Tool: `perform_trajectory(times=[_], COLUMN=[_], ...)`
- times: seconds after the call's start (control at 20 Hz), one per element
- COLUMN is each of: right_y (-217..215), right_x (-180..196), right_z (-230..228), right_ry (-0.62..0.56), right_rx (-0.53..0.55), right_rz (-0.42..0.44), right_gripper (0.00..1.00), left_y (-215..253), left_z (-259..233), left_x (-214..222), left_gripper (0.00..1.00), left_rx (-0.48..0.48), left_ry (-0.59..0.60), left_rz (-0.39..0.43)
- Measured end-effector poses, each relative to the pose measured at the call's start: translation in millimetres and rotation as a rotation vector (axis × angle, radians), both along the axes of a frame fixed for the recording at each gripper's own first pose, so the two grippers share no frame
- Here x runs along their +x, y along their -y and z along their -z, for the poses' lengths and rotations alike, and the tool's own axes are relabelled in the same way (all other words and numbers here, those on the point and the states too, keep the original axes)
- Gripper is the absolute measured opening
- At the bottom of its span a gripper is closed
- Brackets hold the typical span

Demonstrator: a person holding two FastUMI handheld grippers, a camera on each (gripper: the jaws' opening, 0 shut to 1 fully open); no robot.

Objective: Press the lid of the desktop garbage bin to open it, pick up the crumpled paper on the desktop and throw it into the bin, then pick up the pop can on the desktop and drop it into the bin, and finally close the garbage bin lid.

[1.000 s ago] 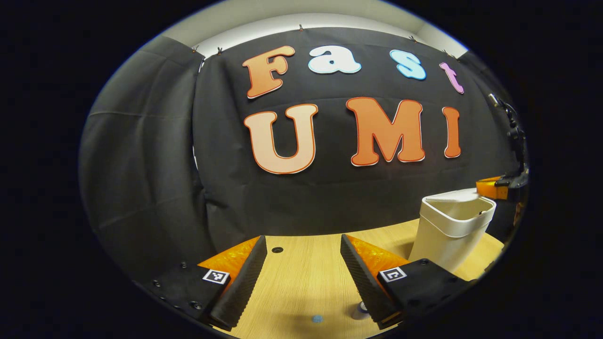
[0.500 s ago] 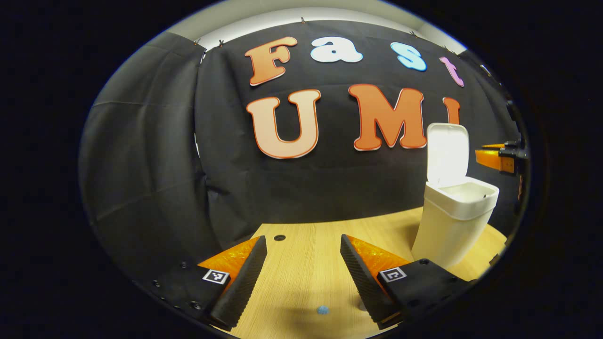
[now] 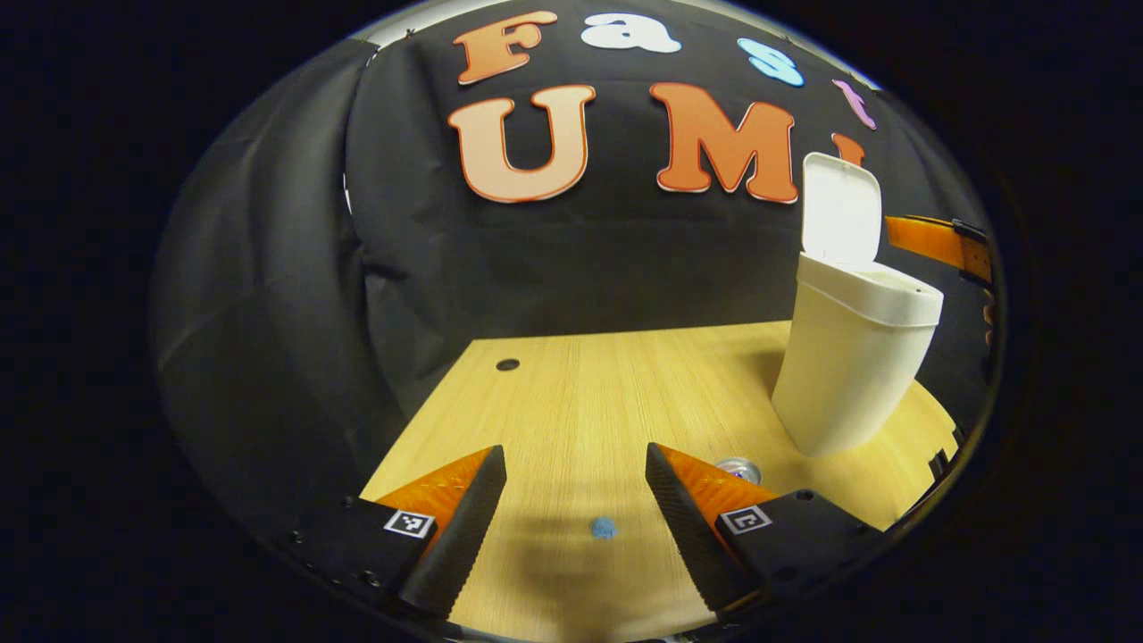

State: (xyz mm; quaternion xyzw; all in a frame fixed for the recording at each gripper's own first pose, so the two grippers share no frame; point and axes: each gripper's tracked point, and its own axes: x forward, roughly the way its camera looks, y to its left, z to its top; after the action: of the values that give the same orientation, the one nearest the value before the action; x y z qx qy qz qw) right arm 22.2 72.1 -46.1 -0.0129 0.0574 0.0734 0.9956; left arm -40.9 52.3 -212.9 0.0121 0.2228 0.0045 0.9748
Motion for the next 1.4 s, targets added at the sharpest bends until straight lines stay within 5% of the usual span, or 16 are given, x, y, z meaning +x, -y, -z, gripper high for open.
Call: perform_trajectory(times=[0.9, 1.4], right_y=[-72.3, -97.1], right_x=[-26.3, -39.7], right_z=[104.6, 128.3], right_ry=[-0.268, -0.342], right_rx=[-0.009, -0.023], right_rz=[-0.124, -0.15], right_gripper=[0.92, 0.92], left_y=[0.5, 36.8], left_z=[161.1, 125.8], left_x=[1.9, 30.0], left_gripper=[1.0, 0.83], left_rx=[0.018, 0.021], left_ry=[-0.208, -0.271], left_rz=[0.093, 0.201])
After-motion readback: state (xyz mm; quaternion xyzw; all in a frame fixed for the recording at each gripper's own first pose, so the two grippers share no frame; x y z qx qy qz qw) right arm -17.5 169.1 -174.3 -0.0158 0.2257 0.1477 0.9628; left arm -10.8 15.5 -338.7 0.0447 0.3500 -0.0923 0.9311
